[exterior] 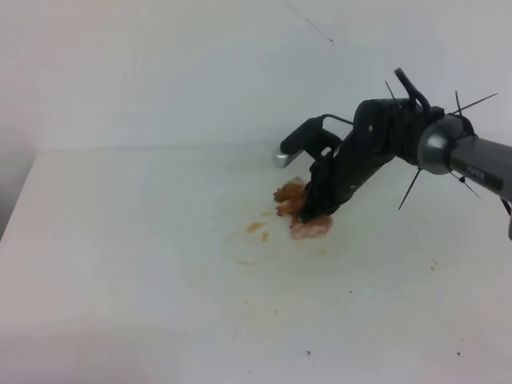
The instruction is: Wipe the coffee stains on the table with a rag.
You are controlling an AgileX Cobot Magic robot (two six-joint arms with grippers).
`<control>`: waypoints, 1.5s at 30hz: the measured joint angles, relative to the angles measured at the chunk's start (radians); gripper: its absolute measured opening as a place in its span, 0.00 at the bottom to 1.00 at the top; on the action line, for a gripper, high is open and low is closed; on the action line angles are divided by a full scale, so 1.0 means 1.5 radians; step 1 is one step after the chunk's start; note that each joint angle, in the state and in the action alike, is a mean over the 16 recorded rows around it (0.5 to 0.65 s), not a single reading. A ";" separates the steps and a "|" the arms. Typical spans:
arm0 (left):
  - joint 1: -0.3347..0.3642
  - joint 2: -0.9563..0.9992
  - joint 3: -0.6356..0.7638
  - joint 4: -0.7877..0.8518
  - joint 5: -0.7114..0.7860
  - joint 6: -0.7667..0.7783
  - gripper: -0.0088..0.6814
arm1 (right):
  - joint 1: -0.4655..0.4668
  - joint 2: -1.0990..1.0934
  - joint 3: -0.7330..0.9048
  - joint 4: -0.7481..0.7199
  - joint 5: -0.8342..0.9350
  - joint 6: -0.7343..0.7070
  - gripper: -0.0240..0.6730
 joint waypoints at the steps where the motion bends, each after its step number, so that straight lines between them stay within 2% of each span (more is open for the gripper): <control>1: 0.000 0.000 0.000 0.000 0.000 0.000 0.01 | 0.001 0.000 0.000 0.014 0.003 -0.012 0.04; 11: 0.000 0.000 0.002 0.000 0.000 0.000 0.01 | 0.056 0.002 0.000 0.155 0.017 -0.141 0.04; 19: 0.000 0.001 0.002 0.000 0.001 0.000 0.01 | 0.088 0.003 0.000 0.143 -0.009 -0.167 0.04; 28: 0.000 0.001 0.007 0.000 0.001 0.000 0.01 | 0.045 0.003 0.000 0.074 -0.033 -0.139 0.04; 37: 0.000 0.001 0.009 0.000 0.000 0.000 0.01 | -0.011 -0.006 0.006 0.025 0.016 -0.111 0.04; 45: 0.000 0.001 0.011 0.000 0.000 0.000 0.01 | -0.027 -0.038 0.074 0.016 0.052 -0.114 0.04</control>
